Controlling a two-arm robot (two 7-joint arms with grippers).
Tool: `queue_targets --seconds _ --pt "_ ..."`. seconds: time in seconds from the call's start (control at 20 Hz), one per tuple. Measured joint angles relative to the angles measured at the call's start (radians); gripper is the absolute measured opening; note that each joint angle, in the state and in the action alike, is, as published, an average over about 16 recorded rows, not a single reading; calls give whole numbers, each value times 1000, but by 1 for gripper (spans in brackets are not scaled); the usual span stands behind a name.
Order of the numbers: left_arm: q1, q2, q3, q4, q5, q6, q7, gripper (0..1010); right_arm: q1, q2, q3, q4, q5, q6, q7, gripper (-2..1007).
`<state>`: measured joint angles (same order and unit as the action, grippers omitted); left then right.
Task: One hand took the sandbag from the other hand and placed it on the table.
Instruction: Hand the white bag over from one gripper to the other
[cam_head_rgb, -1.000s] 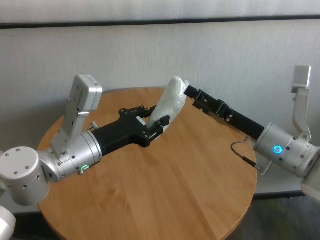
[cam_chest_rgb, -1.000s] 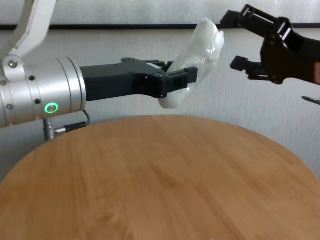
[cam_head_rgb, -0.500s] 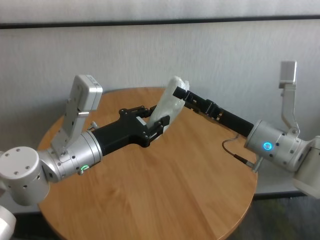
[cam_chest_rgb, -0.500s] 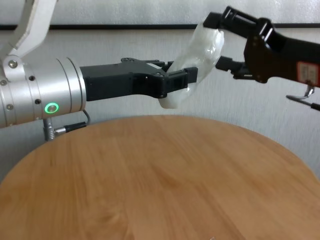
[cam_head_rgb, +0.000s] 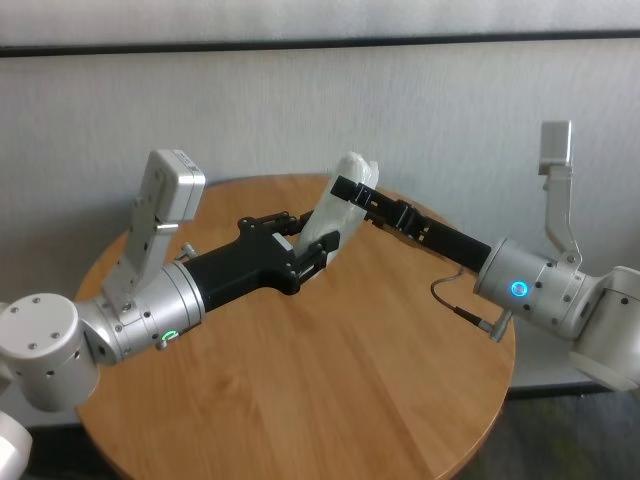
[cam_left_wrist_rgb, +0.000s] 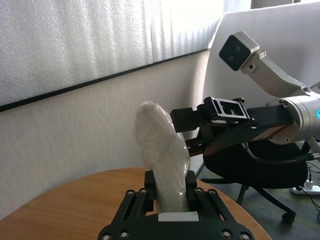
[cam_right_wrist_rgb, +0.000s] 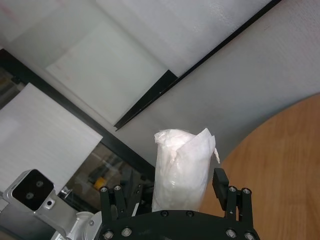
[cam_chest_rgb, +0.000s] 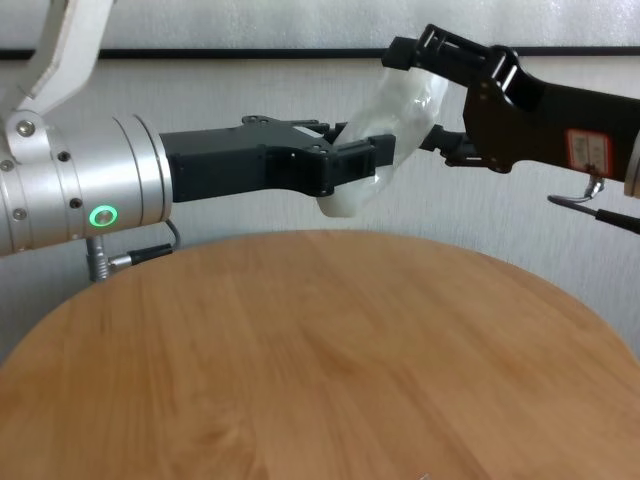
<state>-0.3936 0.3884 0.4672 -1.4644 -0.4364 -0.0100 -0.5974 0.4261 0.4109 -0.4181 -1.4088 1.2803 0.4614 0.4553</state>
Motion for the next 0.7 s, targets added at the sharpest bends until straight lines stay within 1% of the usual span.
queue_targets --seconds 0.4,0.7 --pt "0 0 0 0 0 0 0 384 22 5 -31 22 0 0 -5 1002" --pt "0 0 0 0 0 0 0 384 30 9 -44 29 -4 0 -7 1002"
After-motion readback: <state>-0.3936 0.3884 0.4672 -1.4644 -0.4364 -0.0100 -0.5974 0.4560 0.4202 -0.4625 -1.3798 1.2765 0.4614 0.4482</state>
